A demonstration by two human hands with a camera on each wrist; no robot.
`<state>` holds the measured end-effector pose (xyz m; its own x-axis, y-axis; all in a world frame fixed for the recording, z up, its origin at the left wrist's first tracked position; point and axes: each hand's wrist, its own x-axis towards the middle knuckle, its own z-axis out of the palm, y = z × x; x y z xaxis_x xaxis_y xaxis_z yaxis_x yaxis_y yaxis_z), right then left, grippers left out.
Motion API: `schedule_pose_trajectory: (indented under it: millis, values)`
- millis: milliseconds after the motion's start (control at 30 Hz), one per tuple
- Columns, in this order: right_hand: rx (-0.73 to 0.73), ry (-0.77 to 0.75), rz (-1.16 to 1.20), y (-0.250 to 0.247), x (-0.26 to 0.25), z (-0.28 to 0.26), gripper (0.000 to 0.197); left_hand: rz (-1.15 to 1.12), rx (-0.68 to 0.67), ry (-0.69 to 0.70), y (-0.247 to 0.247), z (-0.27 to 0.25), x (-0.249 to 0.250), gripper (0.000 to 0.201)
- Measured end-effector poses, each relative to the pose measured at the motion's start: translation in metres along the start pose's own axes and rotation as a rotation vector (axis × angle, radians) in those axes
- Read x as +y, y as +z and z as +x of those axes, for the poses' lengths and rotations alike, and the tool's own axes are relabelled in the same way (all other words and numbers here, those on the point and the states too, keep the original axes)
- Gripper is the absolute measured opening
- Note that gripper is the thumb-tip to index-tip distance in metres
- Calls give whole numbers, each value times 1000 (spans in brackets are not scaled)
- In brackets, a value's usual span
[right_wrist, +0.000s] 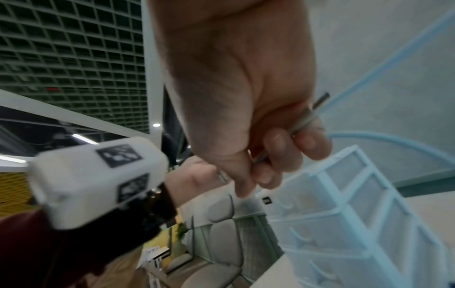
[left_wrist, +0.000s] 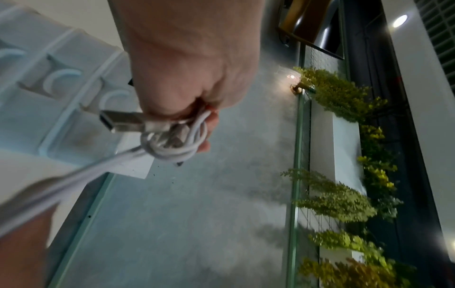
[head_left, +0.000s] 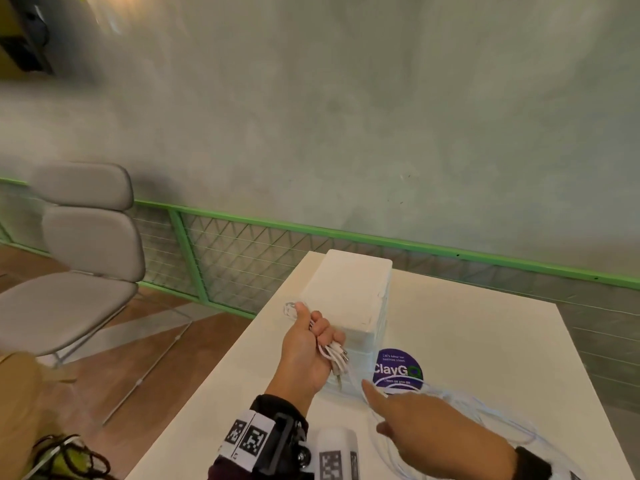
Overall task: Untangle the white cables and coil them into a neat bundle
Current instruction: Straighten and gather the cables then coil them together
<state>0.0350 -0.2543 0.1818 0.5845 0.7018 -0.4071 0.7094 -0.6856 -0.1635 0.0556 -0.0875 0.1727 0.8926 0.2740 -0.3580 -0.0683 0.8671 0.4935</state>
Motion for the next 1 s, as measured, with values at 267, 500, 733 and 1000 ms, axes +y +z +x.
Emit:
schedule_pose_trajectory:
  millis: [267,500,733,1000]
  values:
    - [187,-77,9,-44,-39,9,25,651,-89,-13,-3,-5,-9,52]
    - [475,84,129,-80,-29,30,12,884,-544,-30,-13,-15,-6,89]
    - [364,-48,404,-103,-10,39,9,1298,-707,-148,0,-11,20,15]
    - [700,-99,-146,-79,-8,53,34,1226,-624,-295,9,-9,22,29]
